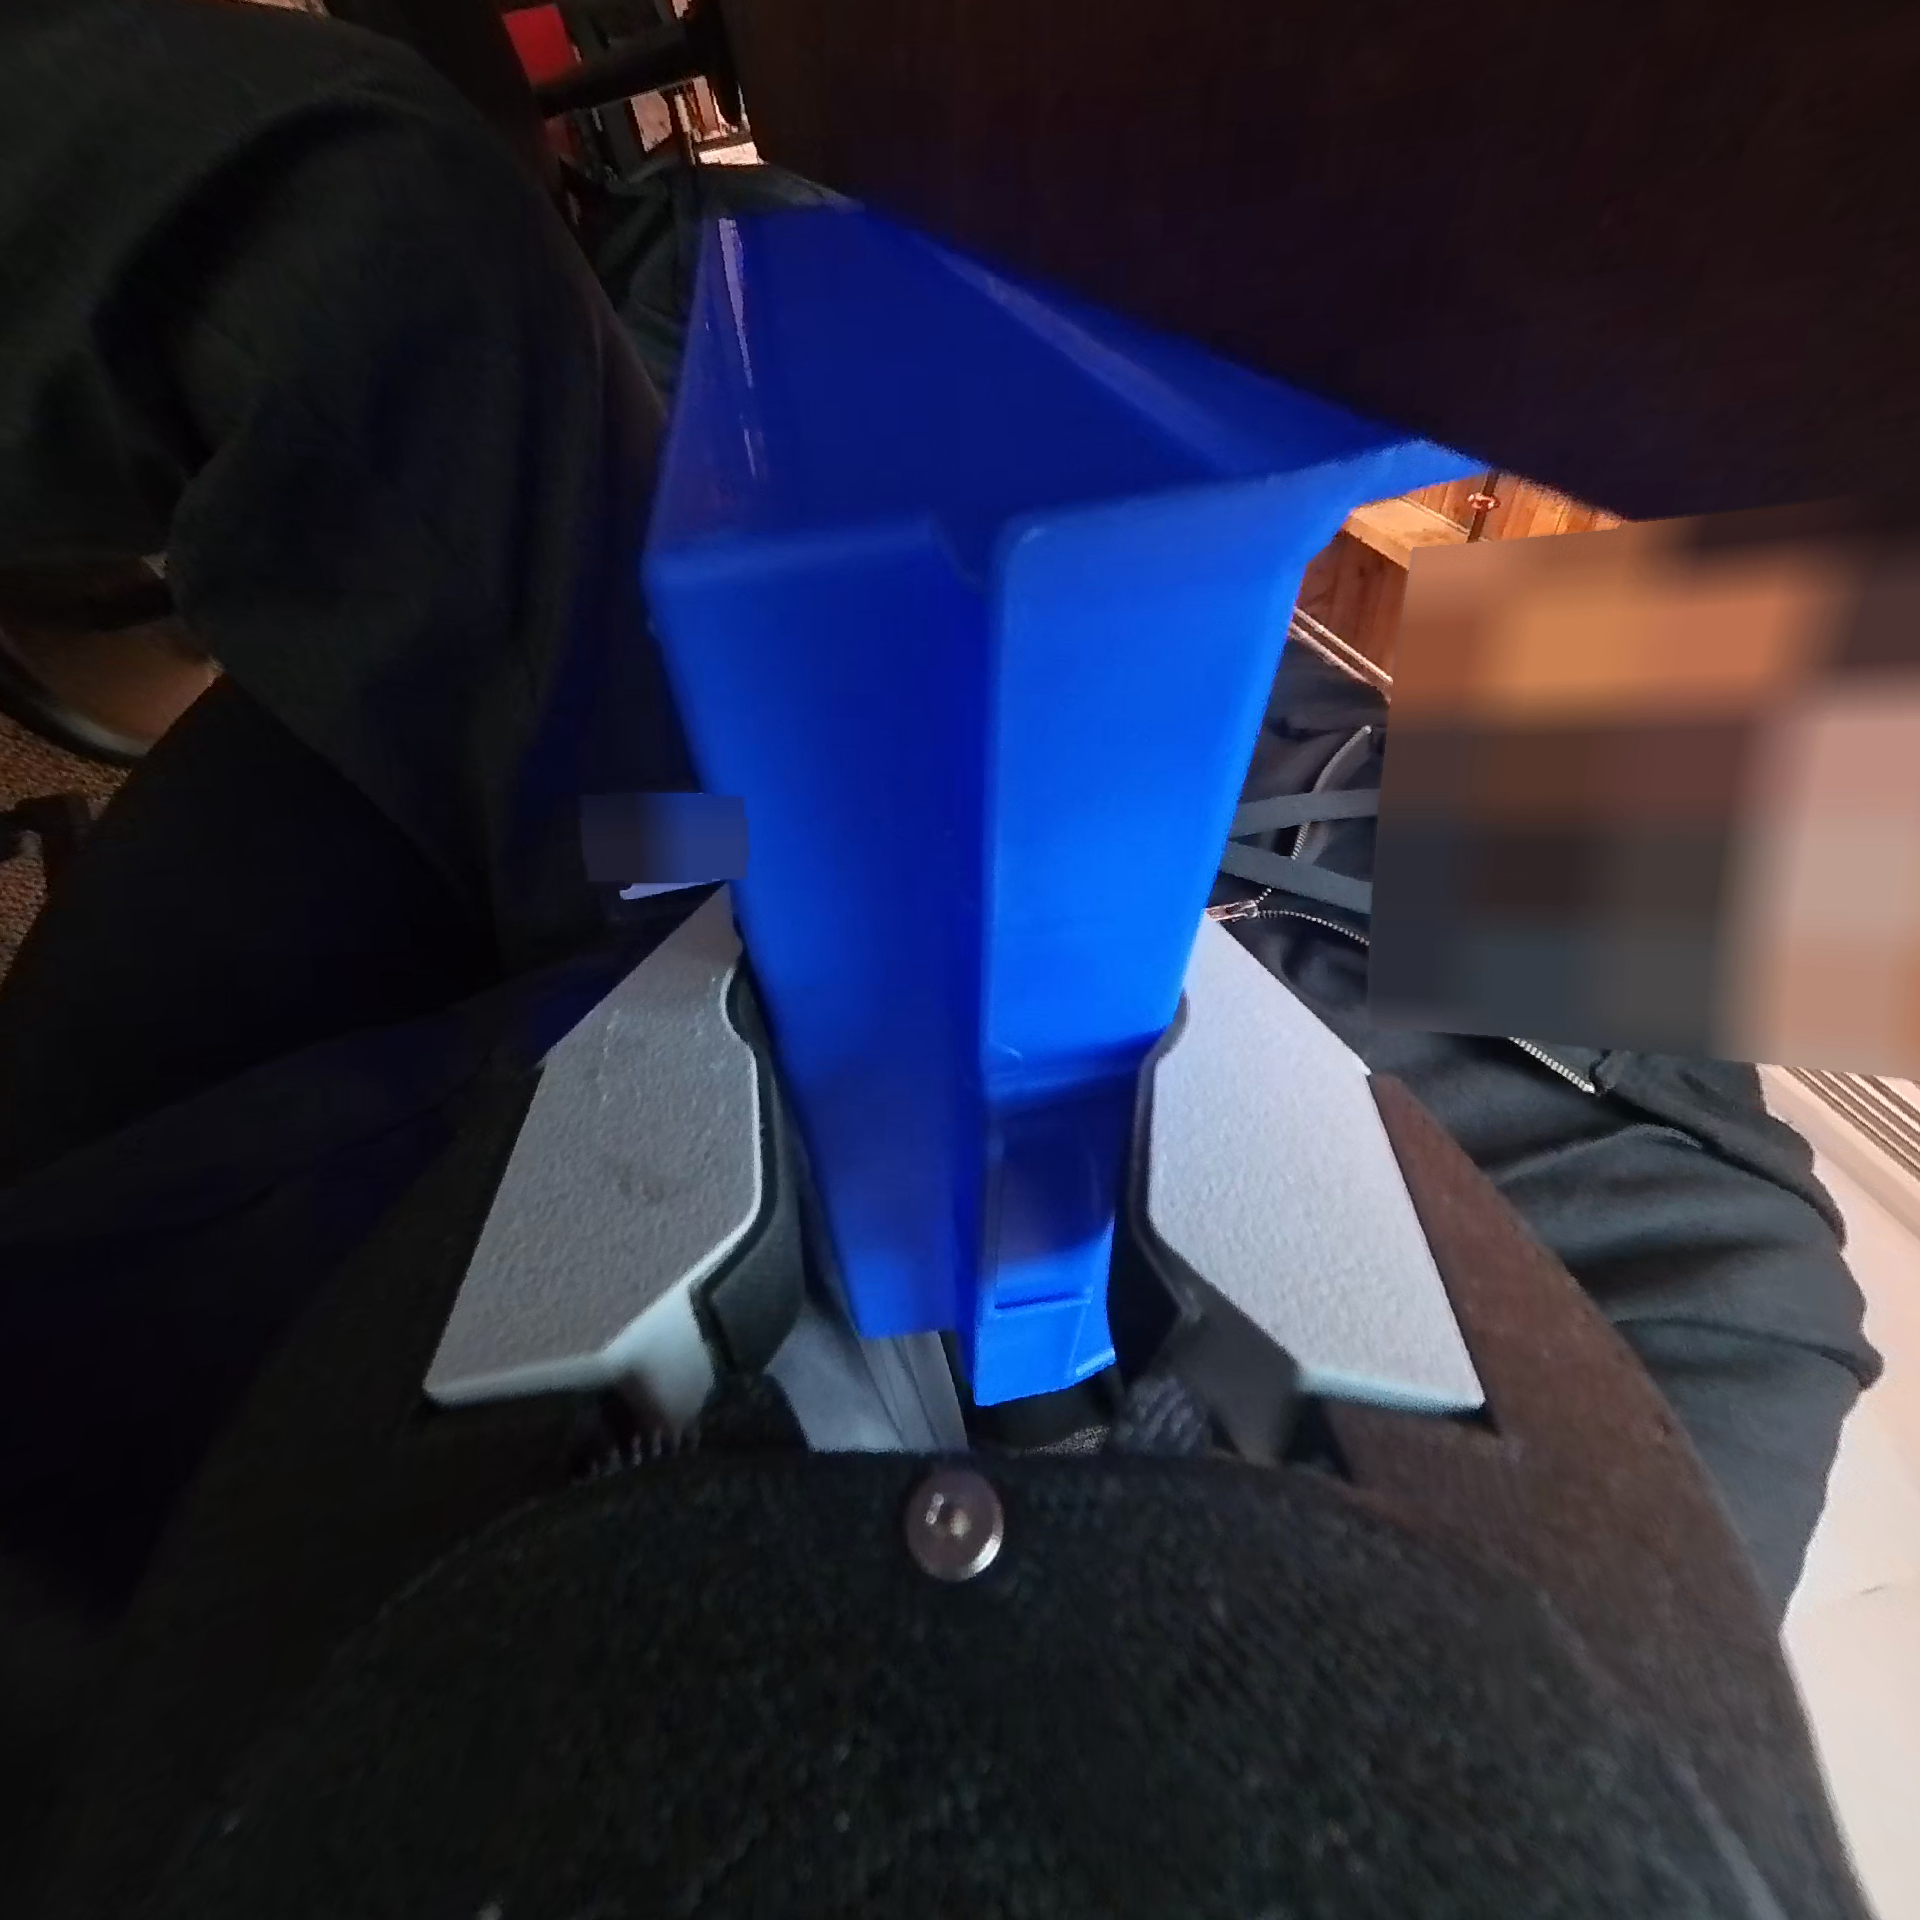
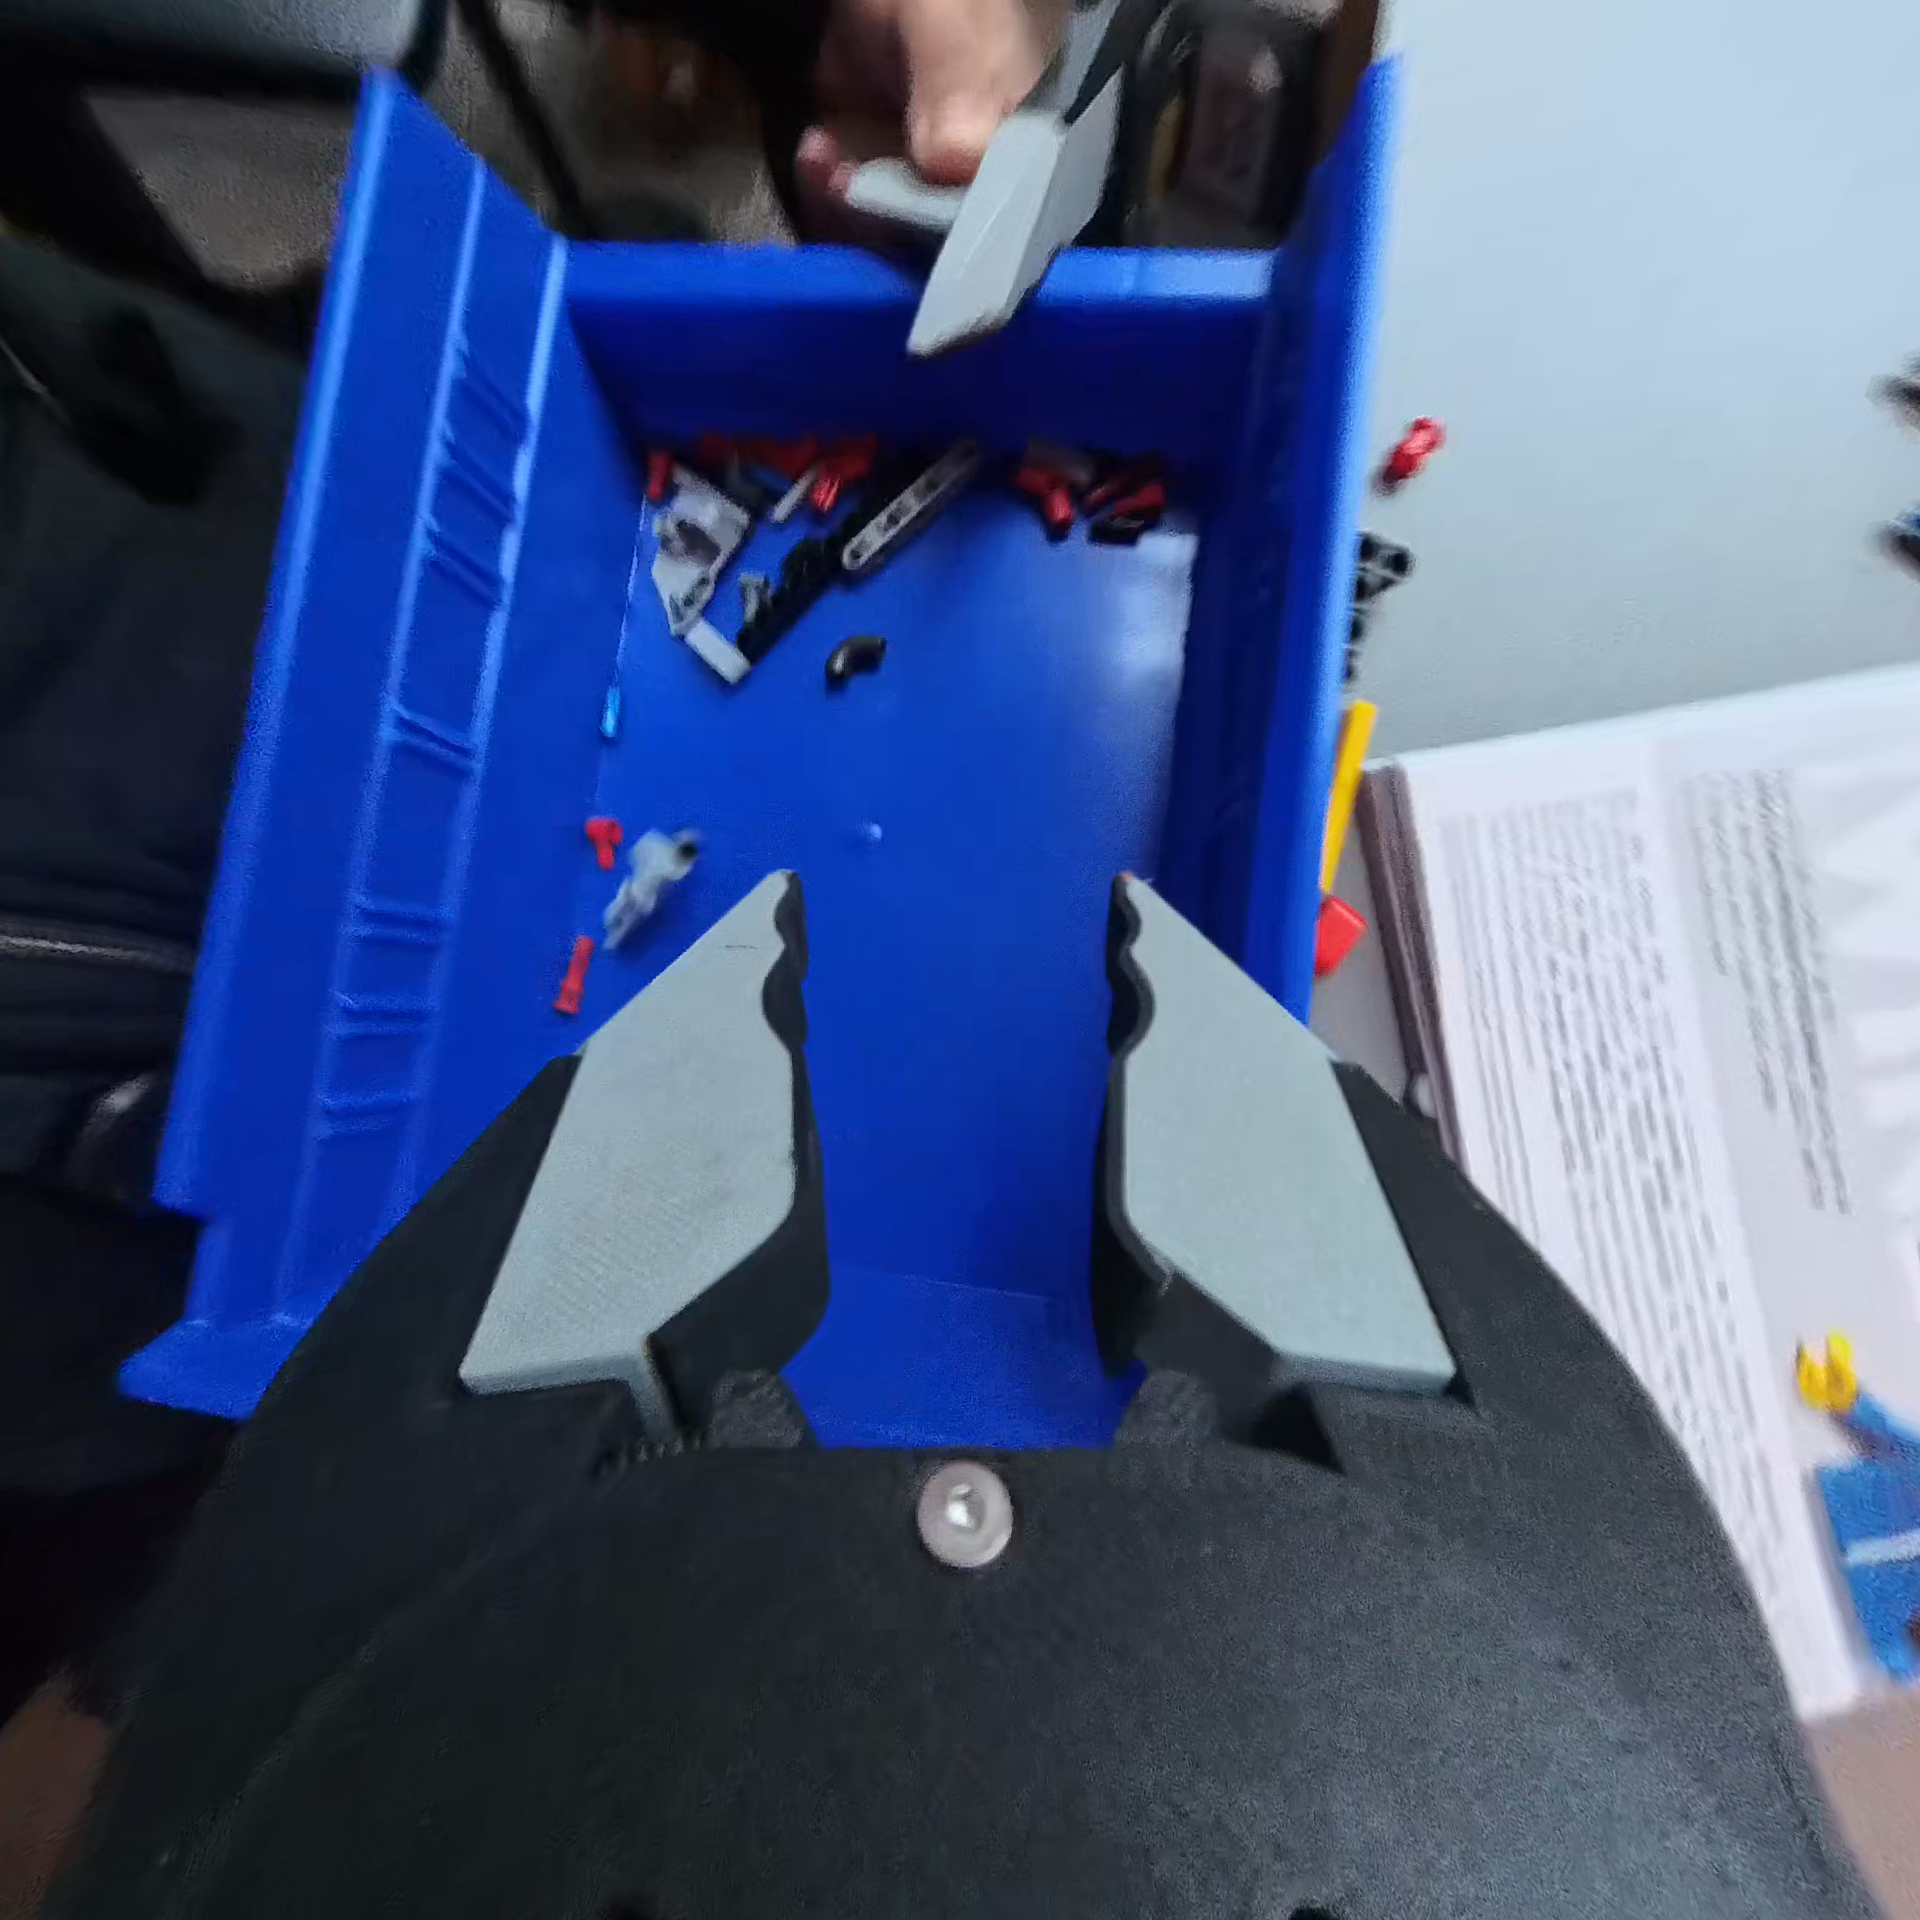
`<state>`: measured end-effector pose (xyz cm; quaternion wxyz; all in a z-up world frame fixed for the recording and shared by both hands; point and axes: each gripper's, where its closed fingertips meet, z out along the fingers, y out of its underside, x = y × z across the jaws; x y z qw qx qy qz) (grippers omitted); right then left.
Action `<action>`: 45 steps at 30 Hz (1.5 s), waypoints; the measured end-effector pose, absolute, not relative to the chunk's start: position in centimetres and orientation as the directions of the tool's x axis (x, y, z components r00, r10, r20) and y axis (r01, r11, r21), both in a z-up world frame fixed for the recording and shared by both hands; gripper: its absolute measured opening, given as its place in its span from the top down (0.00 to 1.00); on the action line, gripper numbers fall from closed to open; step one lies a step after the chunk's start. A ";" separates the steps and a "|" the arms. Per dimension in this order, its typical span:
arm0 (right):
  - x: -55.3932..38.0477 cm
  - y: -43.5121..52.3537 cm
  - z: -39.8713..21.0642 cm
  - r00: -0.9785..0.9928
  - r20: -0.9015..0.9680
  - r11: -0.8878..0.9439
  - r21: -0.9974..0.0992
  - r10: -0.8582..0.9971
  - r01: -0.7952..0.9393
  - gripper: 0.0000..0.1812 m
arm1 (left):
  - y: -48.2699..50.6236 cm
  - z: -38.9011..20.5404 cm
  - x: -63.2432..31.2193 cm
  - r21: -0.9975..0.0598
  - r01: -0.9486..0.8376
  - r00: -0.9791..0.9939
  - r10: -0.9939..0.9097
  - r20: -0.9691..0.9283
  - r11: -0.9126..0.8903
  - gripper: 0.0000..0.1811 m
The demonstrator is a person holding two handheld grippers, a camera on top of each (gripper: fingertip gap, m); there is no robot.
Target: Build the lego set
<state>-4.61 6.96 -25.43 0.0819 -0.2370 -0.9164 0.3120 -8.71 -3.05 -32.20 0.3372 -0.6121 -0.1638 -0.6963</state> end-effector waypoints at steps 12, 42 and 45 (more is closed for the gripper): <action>-1.1 16.5 -26.7 -0.205 -0.331 -0.133 -0.762 0.921 0.634 0.51 | -2.6 -32.1 -8.4 -0.168 0.671 -0.026 -0.249 0.968 -0.722 0.61; -0.7 15.7 -29.6 0.056 -0.276 -0.260 -0.796 0.960 0.547 0.58 | -2.4 -30.8 -5.5 -0.130 0.711 -0.029 -0.214 0.976 -0.691 0.59; -0.1 15.2 -30.1 0.065 -0.289 -0.276 -0.787 0.955 0.551 0.57 | -2.8 -30.5 -4.9 -0.130 0.728 -0.049 -0.240 0.969 -0.673 0.56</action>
